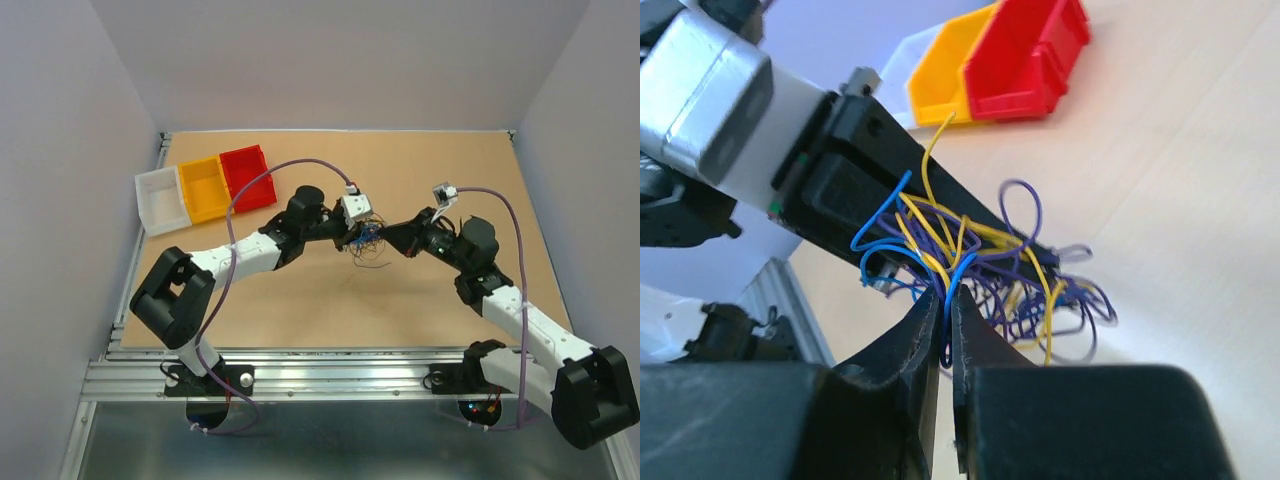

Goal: Untangle the cables

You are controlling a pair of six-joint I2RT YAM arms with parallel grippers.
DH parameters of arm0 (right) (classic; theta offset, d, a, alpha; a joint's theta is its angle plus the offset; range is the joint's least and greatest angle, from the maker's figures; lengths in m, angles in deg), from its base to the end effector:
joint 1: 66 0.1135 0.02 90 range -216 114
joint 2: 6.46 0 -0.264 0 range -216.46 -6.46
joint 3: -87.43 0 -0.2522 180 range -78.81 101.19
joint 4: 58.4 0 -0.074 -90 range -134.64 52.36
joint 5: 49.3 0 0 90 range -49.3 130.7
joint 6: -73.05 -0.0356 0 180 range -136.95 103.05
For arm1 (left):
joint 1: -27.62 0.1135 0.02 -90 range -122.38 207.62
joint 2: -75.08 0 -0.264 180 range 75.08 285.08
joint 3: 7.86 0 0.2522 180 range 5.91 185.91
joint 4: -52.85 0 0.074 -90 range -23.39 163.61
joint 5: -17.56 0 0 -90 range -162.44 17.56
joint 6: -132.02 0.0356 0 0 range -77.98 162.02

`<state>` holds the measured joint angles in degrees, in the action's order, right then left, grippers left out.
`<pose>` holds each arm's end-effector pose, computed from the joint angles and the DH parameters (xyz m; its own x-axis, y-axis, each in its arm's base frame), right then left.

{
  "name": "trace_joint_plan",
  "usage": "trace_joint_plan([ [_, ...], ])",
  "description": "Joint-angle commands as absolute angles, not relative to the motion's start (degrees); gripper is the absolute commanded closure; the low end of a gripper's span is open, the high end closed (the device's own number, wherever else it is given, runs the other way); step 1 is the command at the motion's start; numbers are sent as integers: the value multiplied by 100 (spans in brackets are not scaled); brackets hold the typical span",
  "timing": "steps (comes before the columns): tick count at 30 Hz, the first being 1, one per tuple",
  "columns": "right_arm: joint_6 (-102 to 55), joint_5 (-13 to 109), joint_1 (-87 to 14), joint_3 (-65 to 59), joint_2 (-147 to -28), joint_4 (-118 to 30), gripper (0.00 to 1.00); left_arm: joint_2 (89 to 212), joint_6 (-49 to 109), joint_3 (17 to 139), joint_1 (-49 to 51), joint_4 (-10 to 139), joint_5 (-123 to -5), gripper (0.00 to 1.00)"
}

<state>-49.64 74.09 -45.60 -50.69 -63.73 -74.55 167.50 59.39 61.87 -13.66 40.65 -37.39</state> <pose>0.2032 0.0965 0.2700 -0.4253 0.3230 -0.8455 -0.6857 0.4947 0.5339 0.2610 -0.2563 0.2612 0.1574 0.1871 -0.9697 0.9613 0.1957 0.1938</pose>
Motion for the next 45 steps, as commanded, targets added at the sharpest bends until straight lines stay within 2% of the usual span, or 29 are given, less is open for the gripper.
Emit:
trace_joint_plan([
  [1, -4587, 6335, -4500, -5095, -5903, -7103, 91, 16508, 5618, 6313, -1133, 3595, -5104, 100],
  [2, -4465, 5633, -4500, -5025, -5675, -6535, 91, 16499, 5347, 6295, -862, 3550, -5238, 100],
  [3, -4429, 5626, -4500, -4998, -5673, -6260, 91, 16490, 5197, 6321, -676, 3541, -5318, 100],
  [4, -4428, 4895, -4500, -4989, -5464, -6022, 91, 16516, 5039, 6365, -483, 3541, -5336, 100],
  [7, -4481, 3855, -4500, -4980, -4973, -5152, 91, 16700, 4406, 6566, 159, 3672, -5222, 100],
  [9, -4542, 3571, -4500, -5007, -4716, -4992, 87, 16762, 4308, 6690, 318, 3760, -5318, 100],
  [11, -4586, 3210, -4500, -5094, -4425, -4851, 77, 16754, 4316, 6681, 336, 3769, -5582, 100],
  [12, -4648, 3061, -4500, -5130, -4129, -4825, 62, 16736, 4316, 6655, 345, 3752, -5574, 100],
  [17, -4543, 2796, -4500, -5349, -3617, -4816, 41, 16578, 4334, 6559, 336, 3690, -5354, 100],
  [19, -4490, 2997, -4500, -5332, -3669, -4816, 36, 16499, 4378, 6541, 336, 3672, -5039, 100],
  [20, -4438, 3181, -4500, -5289, -3721, -4824, 27, 16464, 4421, 6523, 336, 3664, -4811, 100],
  [22, -4201, 3690, -4500, -5245, -4097, -4894, 23, 16429, 4492, 6514, 293, 3672, -4319, 100],
  [25, -3858, 4972, -4500, -5200, -4826, -5525, 22, 16210, 4694, 6453, 91, 3769, -4141, 100],
  [28, -3690, 5483, -4500, -5209, -5651, -6314, 20, 15999, 4870, 6400, -76, 3883, -4238, 100],
  [38, -3637, 6616, -4473, -4665, -8271, -8459, 16, 15401, 4878, 7076, -497, 4840, -3895, 100],
  [41, -3760, 7503, -4465, -4620, -8704, -9407, 14, 15199, 4923, 7130, -683, 4938, -4044, 100],
  [45, -3980, 7604, -4264, -4348, -9197, -9702, 14, 15093, 4713, 7331, -797, 5000, -4036, 100],
])
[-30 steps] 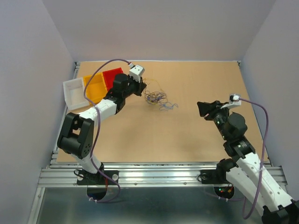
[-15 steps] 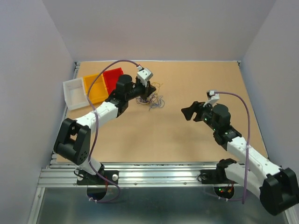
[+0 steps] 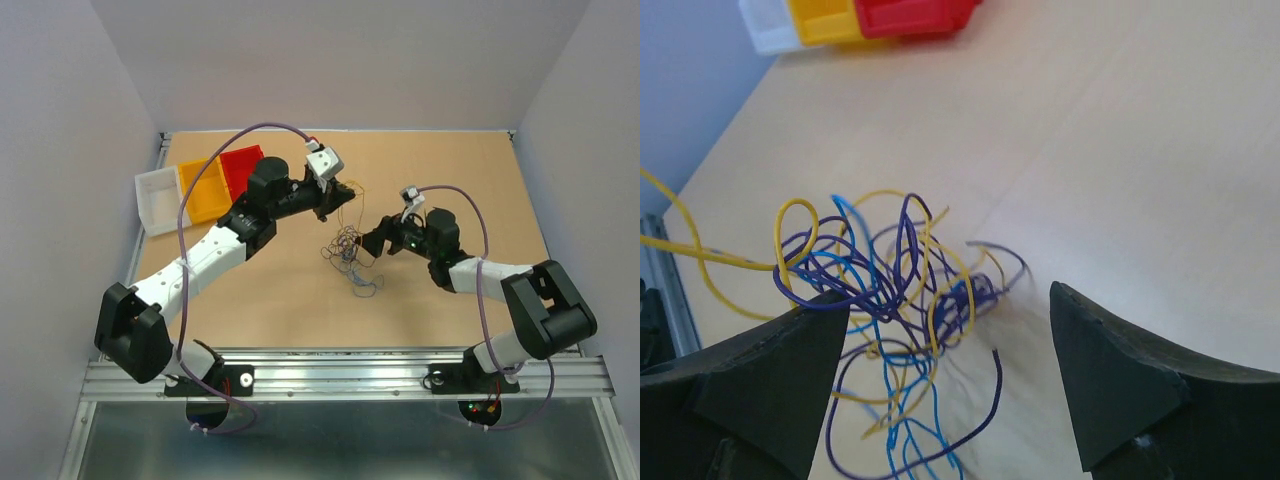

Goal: Untangle the cables

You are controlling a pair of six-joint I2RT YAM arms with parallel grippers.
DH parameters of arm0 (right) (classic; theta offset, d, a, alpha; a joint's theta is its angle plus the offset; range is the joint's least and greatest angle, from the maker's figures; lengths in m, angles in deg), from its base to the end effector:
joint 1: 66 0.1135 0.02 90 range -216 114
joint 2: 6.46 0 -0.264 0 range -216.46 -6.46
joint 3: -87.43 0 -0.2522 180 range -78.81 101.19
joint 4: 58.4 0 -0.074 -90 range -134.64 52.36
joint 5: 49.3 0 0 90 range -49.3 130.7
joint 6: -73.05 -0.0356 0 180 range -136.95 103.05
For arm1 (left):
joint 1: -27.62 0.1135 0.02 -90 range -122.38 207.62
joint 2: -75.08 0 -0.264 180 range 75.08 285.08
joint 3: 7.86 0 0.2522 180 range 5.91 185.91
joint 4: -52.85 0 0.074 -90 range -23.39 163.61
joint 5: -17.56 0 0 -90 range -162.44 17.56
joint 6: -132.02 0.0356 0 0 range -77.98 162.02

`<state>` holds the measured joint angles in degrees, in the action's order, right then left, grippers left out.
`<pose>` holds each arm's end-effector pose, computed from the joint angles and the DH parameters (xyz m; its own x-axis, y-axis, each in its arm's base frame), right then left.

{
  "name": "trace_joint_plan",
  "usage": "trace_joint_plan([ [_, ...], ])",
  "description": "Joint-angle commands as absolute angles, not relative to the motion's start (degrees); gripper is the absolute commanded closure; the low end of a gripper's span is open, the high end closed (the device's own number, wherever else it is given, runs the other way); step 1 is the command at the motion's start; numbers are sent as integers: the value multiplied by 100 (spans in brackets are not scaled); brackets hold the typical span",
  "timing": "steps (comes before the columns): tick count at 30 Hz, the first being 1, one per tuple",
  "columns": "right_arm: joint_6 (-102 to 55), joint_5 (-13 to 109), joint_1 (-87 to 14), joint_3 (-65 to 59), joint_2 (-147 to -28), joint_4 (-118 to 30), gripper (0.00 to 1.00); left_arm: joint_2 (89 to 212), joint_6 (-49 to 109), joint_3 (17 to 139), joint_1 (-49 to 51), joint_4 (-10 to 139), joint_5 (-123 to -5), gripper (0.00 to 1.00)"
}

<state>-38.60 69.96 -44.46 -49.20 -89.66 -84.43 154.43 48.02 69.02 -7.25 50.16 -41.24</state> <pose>0.2582 0.1206 0.1890 -0.4873 0.1537 -0.8596 -0.6262 0.6246 0.4667 0.2583 -0.2024 0.3625 0.0987 0.0402 -0.9943 0.9087 0.4036 0.1065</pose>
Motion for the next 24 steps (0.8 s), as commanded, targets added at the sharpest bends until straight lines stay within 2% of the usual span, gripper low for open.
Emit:
trace_joint_plan([
  [1, -3911, 7638, -4210, -4217, -9285, -9720, 14, 15101, 4651, 7497, -824, 5026, -4009, 100],
  [4, -3839, 7683, -3999, -3954, -9584, -9694, 26, 15259, 4501, 7911, -876, 5114, -3913, 100],
  [6, -3927, 7639, -3973, -3821, -9803, -9659, 48, 15382, 4457, 8122, -894, 5166, -3948, 100],
  [7, -3927, 7630, -3972, -3733, -9874, -9650, 51, 15470, 4431, 8401, -903, 5262, -3930, 100],
  [9, -3901, 7700, -3972, -3654, -10032, -9606, 66, 15549, 4457, 8963, -920, 5421, -3956, 100],
  [10, -3901, 7718, -3972, -3627, -10067, -9580, 70, 15576, 4483, 9184, -929, 5517, -3983, 100],
  [11, -3884, 7666, -3964, -3575, -10085, -9475, 83, 15646, 4553, 9421, -947, 5762, -4070, 100],
  [15, -3770, 7192, -3972, -3495, -10024, -9027, 99, 15699, 4747, 10599, -947, 6335, -4588, 100],
  [19, -3917, 5464, -3972, -3250, -9857, -7939, 99, 15506, 4808, 11303, -947, 6511, -5448, 100],
  [20, -4023, 4267, -3964, -3145, -9822, -7222, 100, 15366, 4808, 11322, -938, 6503, -5955, 100],
  [23, -4638, 1945, -3972, -2959, -9534, -6068, 99, 15146, 4870, 11217, -947, 6441, -6984, 100],
  [24, -4744, 1674, -3981, -3046, -9401, -6029, 99, 15110, 4948, 11060, -938, 6415, -7189, 100],
])
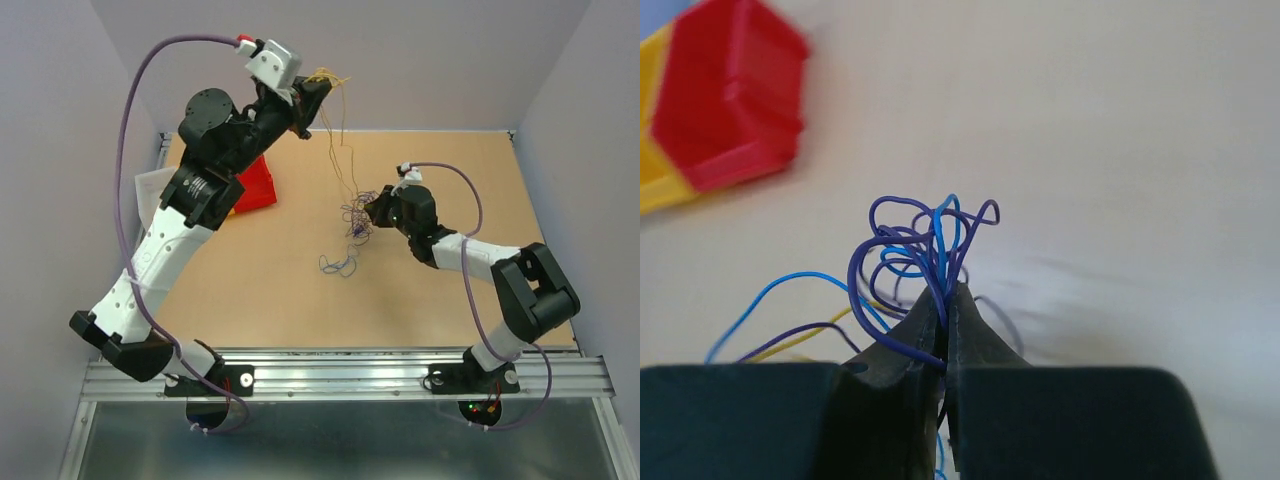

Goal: Untangle the cables

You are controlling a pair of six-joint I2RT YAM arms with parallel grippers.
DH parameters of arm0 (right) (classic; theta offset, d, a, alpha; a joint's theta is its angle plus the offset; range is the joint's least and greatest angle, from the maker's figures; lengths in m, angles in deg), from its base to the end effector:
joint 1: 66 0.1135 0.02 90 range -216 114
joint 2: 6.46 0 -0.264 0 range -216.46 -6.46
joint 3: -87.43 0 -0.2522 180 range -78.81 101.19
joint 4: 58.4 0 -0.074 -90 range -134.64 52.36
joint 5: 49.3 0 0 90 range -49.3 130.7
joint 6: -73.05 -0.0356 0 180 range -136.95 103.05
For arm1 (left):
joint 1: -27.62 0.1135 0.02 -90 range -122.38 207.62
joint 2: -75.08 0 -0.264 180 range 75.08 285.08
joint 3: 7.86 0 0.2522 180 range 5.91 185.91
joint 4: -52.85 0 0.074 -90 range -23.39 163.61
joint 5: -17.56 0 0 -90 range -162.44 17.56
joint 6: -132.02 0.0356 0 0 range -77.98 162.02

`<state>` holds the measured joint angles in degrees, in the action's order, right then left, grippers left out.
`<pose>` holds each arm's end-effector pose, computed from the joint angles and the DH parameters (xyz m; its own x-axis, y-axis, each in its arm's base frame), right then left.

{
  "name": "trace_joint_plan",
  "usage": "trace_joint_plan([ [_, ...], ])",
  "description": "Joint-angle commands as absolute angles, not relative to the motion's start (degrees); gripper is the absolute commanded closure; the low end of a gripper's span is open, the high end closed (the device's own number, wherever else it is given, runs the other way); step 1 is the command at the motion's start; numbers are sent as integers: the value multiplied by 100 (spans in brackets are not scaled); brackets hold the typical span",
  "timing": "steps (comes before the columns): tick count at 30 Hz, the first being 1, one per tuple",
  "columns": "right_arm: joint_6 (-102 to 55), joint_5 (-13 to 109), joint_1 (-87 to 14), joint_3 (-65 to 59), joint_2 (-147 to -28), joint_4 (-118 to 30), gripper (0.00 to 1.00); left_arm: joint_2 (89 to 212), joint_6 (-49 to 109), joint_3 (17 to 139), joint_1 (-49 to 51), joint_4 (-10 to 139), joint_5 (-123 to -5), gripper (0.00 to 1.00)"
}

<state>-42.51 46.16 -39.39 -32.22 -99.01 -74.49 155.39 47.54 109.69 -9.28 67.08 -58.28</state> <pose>0.3117 0.1599 0.2125 -0.4515 0.2542 -0.8553 -0.3689 0.8196 0.4383 0.2157 -0.1728 0.5688 0.3845 -0.1720 -0.9070 0.7286 0.6598 0.1837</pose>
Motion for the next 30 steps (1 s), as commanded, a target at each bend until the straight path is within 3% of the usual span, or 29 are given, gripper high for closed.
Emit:
trace_joint_plan([
  [1, -4754, 1488, -3990, -3291, -9252, -6029, 99, 15101, 4984, 10963, -938, 6371, -7504, 100],
  [6, -4920, 837, -4007, -3872, -8032, -5871, 100, 15198, 5160, 10426, -754, 6002, -8376, 100],
  [16, -4771, 1020, -4007, -4506, -6580, -5668, 99, 15952, 4905, 9381, -481, 5616, -6165, 100],
  [24, -4280, 2083, -4007, -4550, -6446, -5817, 99, 17122, 5177, 8791, -727, 5659, -5160, 98],
  [25, -4244, 2145, -3999, -4567, -6464, -5879, 99, 17192, 5308, 8712, -788, 5711, -5161, 91],
  [26, -4218, 2320, -4007, -4576, -6464, -5931, 99, 17193, 5370, 8659, -789, 5712, -5074, 64],
  [28, -4087, 2853, -4008, -4672, -6447, -6185, 99, 17106, 5520, 8371, -806, 5581, -4767, 30],
  [30, -3963, 3458, -4008, -4777, -6394, -6484, 99, 17018, 5652, 8168, -824, 5466, -4450, 22],
])
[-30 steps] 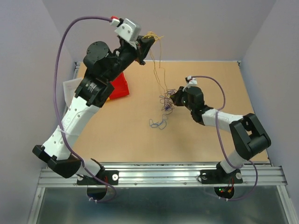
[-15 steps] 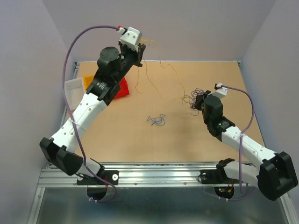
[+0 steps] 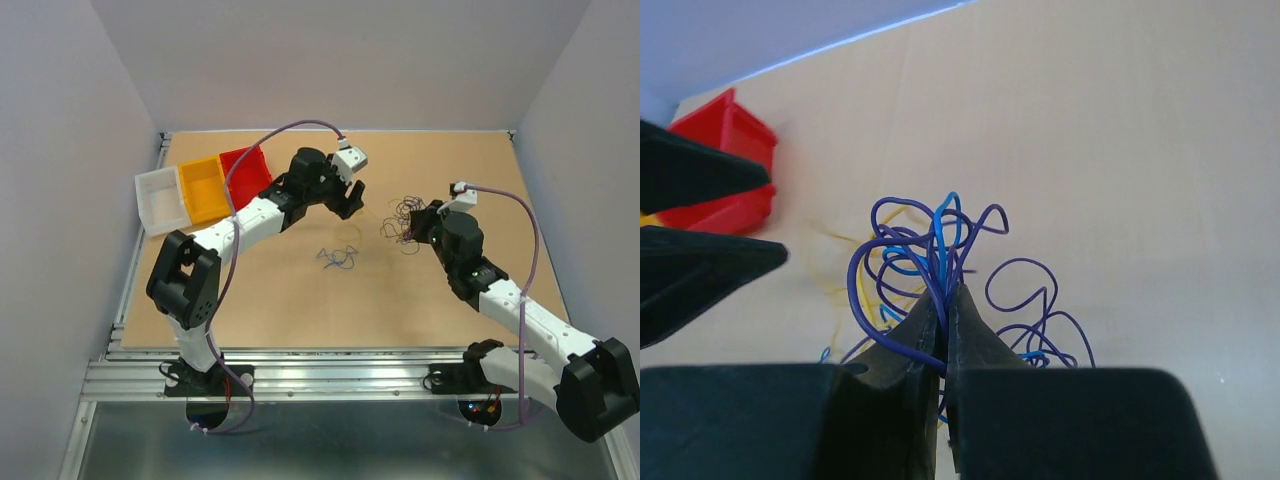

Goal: Untangle the cables

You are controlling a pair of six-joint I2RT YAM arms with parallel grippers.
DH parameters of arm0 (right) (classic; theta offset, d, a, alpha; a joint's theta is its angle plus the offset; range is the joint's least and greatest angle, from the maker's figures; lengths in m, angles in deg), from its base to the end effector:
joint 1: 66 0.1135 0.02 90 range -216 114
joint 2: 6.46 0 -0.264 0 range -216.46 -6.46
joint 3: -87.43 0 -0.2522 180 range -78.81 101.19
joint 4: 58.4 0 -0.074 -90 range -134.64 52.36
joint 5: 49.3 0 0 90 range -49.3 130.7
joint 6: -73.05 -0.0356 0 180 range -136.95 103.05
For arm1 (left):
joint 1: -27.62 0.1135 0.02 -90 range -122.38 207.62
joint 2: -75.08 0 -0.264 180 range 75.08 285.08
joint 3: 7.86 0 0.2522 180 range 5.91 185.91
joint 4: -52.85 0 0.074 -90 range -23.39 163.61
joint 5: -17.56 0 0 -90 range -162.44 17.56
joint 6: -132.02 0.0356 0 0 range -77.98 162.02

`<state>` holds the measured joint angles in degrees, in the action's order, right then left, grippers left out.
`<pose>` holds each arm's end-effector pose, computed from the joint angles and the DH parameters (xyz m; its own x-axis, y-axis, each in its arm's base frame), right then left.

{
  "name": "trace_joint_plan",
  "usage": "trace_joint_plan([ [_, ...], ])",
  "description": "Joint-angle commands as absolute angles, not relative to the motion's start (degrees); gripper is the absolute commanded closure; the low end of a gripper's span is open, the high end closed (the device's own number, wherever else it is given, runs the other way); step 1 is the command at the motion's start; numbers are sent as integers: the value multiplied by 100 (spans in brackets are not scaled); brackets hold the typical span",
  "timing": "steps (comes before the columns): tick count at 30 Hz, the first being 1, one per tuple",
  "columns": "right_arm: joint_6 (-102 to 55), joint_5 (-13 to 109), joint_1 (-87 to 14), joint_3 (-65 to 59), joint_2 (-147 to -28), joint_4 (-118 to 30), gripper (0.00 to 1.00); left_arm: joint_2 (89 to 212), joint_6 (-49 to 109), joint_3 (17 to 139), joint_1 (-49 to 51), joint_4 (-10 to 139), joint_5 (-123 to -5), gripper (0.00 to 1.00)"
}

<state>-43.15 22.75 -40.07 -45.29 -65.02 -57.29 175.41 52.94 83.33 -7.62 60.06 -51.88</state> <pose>0.2161 0.0929 0.2663 -0.2373 0.3517 -0.9056 -0.0452 0.9272 0.3719 0.3353 -0.2522 0.3029 -0.0713 0.2675 -0.9609 0.8443 0.5292 0.0847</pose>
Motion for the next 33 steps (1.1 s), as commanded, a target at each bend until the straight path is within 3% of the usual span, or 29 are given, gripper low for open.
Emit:
trace_joint_plan([
  [1, -3832, 3768, -4008, -4857, -6333, -6642, 99, 16991, 5696, 8028, -824, 5413, -4292, 20],
  [6, -3857, 5035, -4008, -4998, -6244, -7240, 99, 17026, 5775, 7929, -859, 5404, -3230, 18],
  [19, -4112, 6452, -4007, -5033, -6640, -8102, 100, 17378, 5731, 8026, -1043, 5228, -2146, 17],
  [22, -4164, 6549, -3999, -5033, -6701, -8226, 99, 17439, 5758, 8035, -1105, 5228, -1909, 37],
  [23, -4173, 6558, -3999, -5033, -6693, -8243, 99, 17448, 5732, 8044, -1105, 5228, -1848, 49],
  [24, -4182, 6540, -3999, -5042, -6684, -8252, 98, 17448, 5679, 8052, -1096, 5228, -1847, 78],
  [25, -4182, 6514, -4007, -5060, -6640, -8252, 95, 17431, 5670, 8052, -1096, 5219, -1995, 100],
  [29, -4253, 5857, -4008, -5165, -6359, -8034, 91, 17369, 5451, 7868, -1017, 4922, -2923, 100],
  [33, -4244, 4450, -4008, -5104, -5990, -7164, 91, 17413, 4898, 7876, -597, 4675, -3543, 100],
])
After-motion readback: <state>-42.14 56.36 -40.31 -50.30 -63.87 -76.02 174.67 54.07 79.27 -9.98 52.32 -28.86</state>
